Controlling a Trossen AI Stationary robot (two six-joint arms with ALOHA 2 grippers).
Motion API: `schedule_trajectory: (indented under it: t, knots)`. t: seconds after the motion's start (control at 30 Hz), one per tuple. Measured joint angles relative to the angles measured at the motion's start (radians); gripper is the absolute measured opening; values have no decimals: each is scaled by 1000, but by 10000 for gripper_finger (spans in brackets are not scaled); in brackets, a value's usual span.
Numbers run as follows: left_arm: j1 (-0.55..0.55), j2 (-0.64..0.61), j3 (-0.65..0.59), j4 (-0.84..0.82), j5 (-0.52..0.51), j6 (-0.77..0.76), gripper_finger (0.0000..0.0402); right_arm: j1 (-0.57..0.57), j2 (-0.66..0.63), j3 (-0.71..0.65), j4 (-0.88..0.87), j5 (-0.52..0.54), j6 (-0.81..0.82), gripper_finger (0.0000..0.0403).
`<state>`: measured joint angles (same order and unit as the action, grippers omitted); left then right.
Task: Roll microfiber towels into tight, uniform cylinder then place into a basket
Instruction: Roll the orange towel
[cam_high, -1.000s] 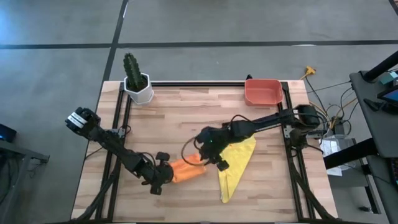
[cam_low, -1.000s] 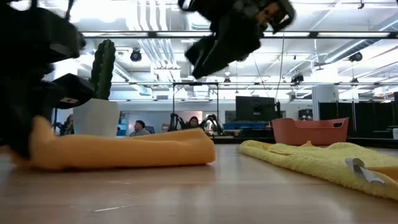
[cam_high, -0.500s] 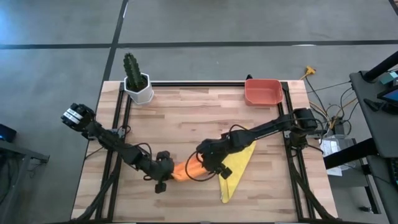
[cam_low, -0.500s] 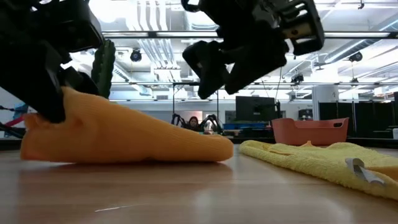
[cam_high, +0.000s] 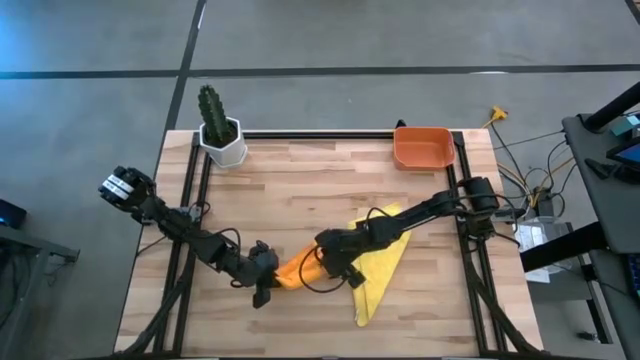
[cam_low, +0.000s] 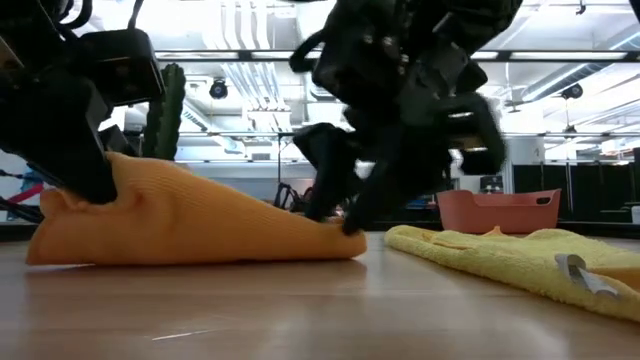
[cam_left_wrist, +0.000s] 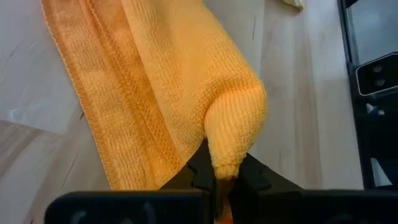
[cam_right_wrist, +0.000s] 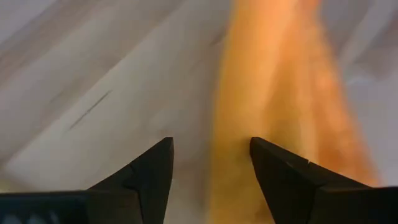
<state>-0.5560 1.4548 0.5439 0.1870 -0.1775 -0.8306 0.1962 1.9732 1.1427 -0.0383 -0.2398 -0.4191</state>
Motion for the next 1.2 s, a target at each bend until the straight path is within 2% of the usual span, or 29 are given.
schedule_trajectory:
  t: [0.17,0.57,0.7,1.0,1.2]
  knots:
    - [0,0,1,63,-1,-2,5,0,12,-3,74,105,0,210]
    - [0,0,2,37,24,-2,9,2,36,-3,96,107,71,200]
    - [0,0,1,6,48,-2,10,2,38,-4,86,107,71,169]
    - [0,0,0,9,57,3,10,2,38,11,71,111,36,60]
    - [0,3,0,-16,162,64,11,-2,38,54,32,76,40,17]
